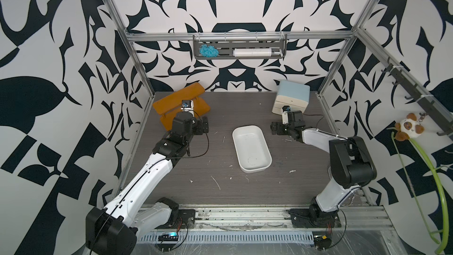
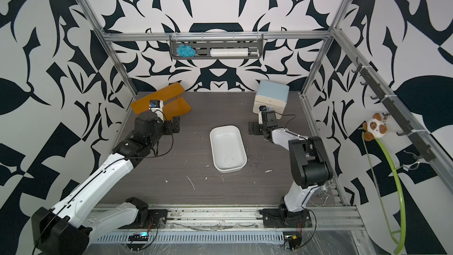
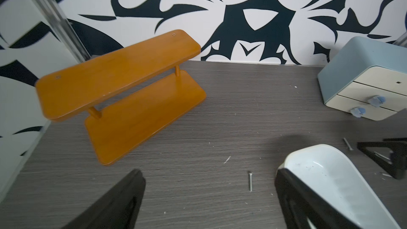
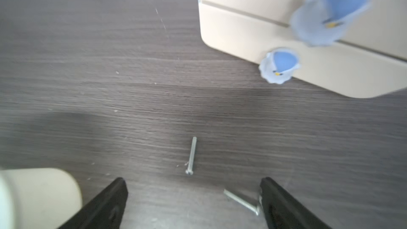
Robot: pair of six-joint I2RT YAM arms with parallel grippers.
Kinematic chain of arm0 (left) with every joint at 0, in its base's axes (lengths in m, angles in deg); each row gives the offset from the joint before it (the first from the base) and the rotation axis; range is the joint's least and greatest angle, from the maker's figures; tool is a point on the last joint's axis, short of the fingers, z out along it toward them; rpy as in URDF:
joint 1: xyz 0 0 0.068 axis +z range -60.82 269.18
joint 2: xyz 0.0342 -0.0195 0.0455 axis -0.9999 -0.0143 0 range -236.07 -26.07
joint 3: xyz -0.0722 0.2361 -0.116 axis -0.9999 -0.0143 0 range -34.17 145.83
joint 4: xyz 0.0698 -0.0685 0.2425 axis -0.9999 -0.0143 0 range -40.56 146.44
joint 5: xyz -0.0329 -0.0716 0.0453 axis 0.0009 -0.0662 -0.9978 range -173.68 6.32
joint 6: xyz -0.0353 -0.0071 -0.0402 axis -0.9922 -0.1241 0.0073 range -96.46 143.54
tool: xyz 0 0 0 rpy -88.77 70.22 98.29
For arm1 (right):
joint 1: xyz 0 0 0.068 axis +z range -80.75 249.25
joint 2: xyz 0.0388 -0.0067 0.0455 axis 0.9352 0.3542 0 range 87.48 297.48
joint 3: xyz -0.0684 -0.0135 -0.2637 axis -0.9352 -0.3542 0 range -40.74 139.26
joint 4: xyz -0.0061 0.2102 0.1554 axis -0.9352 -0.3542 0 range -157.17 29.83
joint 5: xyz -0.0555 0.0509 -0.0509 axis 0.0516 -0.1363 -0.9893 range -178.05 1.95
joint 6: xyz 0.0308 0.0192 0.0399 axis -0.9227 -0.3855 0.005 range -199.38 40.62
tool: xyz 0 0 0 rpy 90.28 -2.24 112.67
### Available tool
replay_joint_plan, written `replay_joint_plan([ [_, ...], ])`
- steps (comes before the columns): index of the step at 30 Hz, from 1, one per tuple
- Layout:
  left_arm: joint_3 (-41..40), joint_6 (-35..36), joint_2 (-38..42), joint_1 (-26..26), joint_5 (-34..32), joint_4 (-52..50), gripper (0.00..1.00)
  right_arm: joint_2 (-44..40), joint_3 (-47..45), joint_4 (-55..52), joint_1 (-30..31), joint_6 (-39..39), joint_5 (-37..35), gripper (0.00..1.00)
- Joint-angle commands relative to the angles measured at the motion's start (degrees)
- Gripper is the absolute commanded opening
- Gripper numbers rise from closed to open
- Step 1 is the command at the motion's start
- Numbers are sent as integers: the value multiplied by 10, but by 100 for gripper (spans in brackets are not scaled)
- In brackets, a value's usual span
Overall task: Take out the screws from the storage box
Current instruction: Place the screw at the center of the board, then reset both arms
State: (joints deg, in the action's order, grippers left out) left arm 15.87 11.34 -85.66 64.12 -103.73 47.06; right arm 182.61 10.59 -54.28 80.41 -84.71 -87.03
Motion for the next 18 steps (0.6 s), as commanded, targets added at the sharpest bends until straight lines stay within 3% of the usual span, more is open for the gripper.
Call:
replay_joint_plan([
  [1,-48,62,42,3,-79,78,99,-104,-60,120,-7,-4,-54,100],
  [3,-91,100,54,5,-152,126,99,-149,-126,218,-19,-15,-128,100],
  [4,-117,121,53,9,-190,166,99,-170,-162,267,-35,-25,-133,100],
  [6,-175,149,38,35,-205,247,99,-191,-228,365,-67,-51,-128,100],
  [8,-234,150,7,79,-199,346,99,-187,-298,489,-89,-62,-140,100],
  [10,-286,85,-23,143,-149,404,99,-161,-338,576,-91,-50,-193,100],
  [13,-340,31,-82,227,-82,499,99,-175,-349,575,-98,-49,-251,100],
  [16,-363,66,-156,237,-89,619,99,-192,-396,648,-112,-43,-281,100],
  [18,-349,59,-136,238,-47,550,99,-183,-391,647,-119,-23,-260,100],
])
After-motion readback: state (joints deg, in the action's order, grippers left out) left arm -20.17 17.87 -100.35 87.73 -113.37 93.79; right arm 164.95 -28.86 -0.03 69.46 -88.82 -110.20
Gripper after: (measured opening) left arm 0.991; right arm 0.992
